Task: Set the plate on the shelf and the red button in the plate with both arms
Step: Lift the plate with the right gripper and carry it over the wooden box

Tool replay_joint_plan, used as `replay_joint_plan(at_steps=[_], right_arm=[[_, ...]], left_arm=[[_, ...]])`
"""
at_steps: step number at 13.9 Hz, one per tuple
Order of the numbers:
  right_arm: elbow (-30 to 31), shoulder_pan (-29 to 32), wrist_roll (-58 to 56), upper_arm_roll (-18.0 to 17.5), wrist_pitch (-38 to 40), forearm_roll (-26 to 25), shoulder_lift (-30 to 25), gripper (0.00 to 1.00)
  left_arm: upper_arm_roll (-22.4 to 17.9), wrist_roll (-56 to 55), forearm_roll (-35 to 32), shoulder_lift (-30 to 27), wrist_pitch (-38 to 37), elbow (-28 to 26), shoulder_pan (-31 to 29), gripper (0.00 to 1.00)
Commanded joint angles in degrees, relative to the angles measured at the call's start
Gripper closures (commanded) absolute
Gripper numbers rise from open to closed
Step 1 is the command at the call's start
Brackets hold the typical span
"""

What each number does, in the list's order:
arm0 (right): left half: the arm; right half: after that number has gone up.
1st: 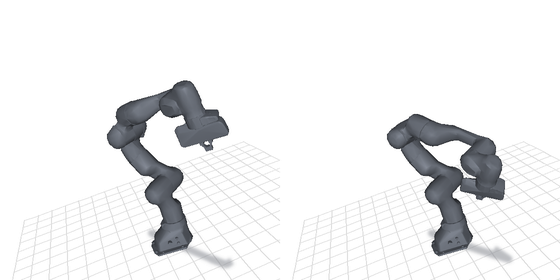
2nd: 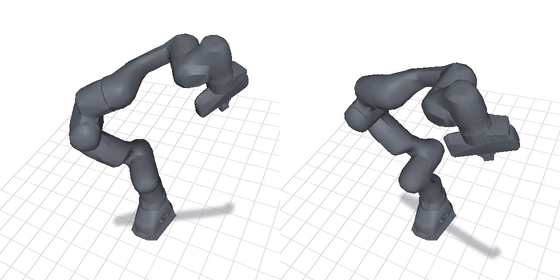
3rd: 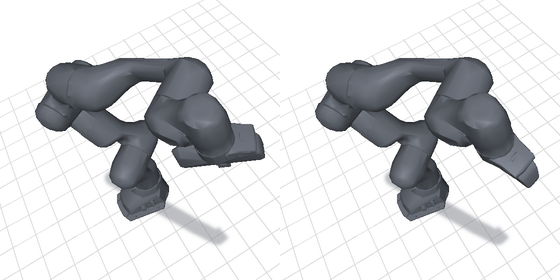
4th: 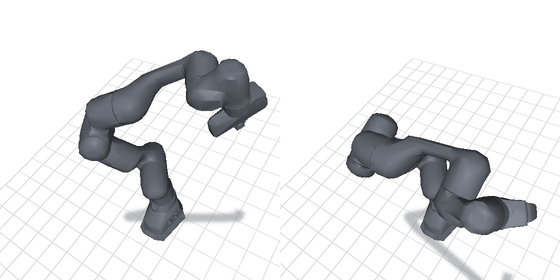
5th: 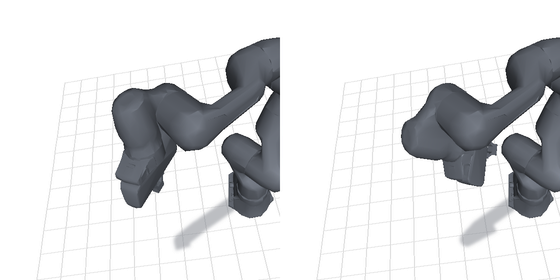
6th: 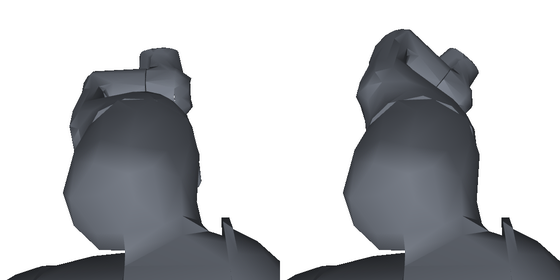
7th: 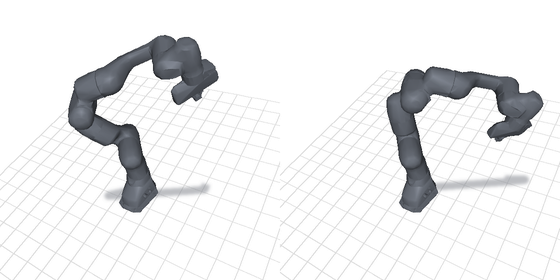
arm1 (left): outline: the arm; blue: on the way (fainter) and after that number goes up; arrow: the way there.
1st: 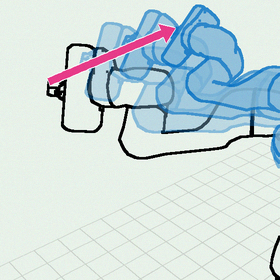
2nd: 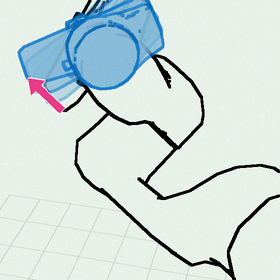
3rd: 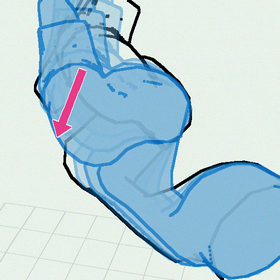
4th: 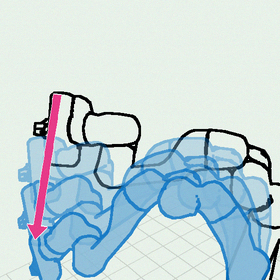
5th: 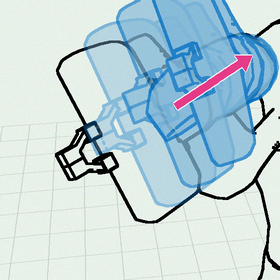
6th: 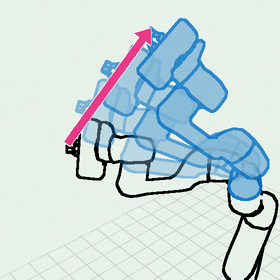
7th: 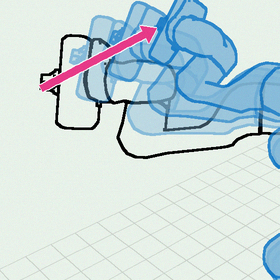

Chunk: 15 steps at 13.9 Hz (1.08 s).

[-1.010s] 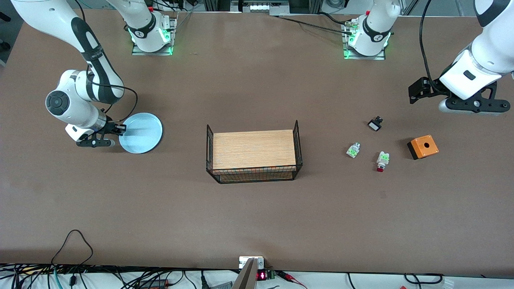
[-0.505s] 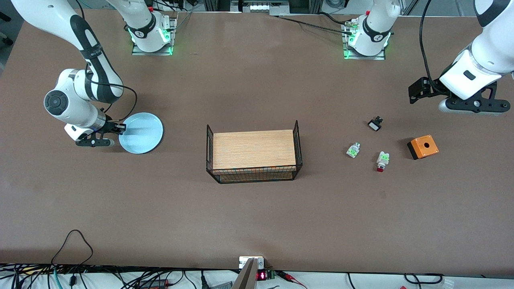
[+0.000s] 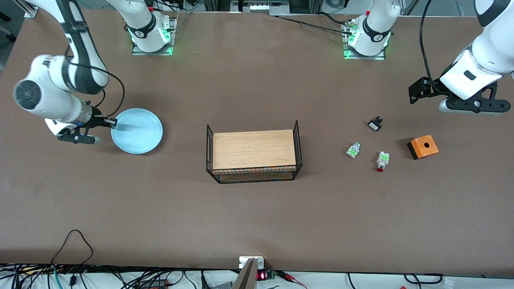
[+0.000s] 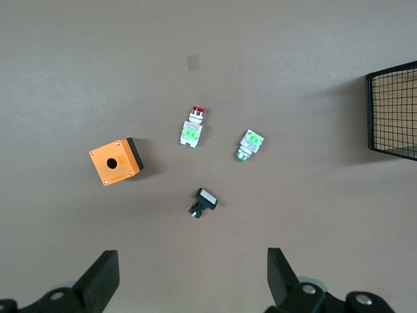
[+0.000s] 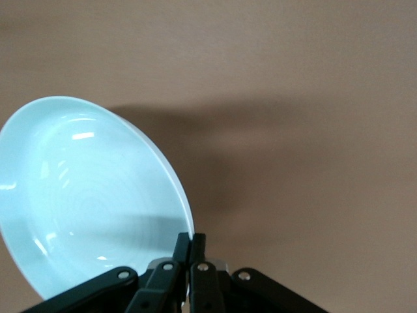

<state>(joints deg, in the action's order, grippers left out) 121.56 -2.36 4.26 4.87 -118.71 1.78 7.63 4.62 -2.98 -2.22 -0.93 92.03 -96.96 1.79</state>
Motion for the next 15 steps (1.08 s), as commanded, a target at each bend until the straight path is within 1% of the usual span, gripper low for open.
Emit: replay_joint_plan(at_steps=[1, 3, 4, 5, 6, 9, 12, 13, 15], right_arm=[[-10.6, -0.6, 2.9, 0.0, 13.7, 3.2, -1.5, 1.0], [-16.4, -0.8, 6.4, 0.0, 20.3, 6.9, -1.9, 1.0], [-18.5, -1.3, 10.0, 0.0, 23.2, 9.3, -2.3, 1.0], [-20.3, -2.5, 14.2, 0.0, 25.2, 11.4, -2.4, 1.0], [-22.0, -4.3, 18.3, -0.1, 26.1, 12.3, -2.6, 1.0], [-26.2, -11.5, 33.3, -0.6, 27.7, 12.4, -2.7, 1.0], [-29.4, -20.2, 51.8, -1.4, 27.1, 12.4, -2.0, 1.0], [-30.2, -23.1, 57.7, -1.4, 27.0, 12.4, -1.1, 1.0], [-33.5, -28.7, 65.5, -1.6, 26.5, 12.3, 1.5, 1.0]], left_arm=[[-0.2, 1.2, 0.8, 0.7, -1.4, 1.9, -0.2, 0.0], [-0.2, 1.2, 0.8, 0.7, -1.2, 1.9, -0.2, 0.0], [-0.1, 1.4, 0.8, 0.8, -1.3, 1.9, -0.2, 0.0], [-0.3, 1.4, 0.8, 0.8, -1.4, 1.9, -0.4, 0.0], [-0.4, 1.4, 0.8, 0.8, -1.4, 1.8, -0.4, 0.0], [-0.5, 1.4, 0.9, 0.8, -1.4, 1.8, -0.4, 0.0], [-0.5, 1.4, 0.9, 0.8, -1.3, 1.9, -0.4, 0.0], [-0.5, 1.4, 0.9, 0.8, -1.5, 1.8, -0.4, 0.0], [-0.4, 1.1, 0.9, 0.7, -3.1, 1.8, -0.3, 0.0]])
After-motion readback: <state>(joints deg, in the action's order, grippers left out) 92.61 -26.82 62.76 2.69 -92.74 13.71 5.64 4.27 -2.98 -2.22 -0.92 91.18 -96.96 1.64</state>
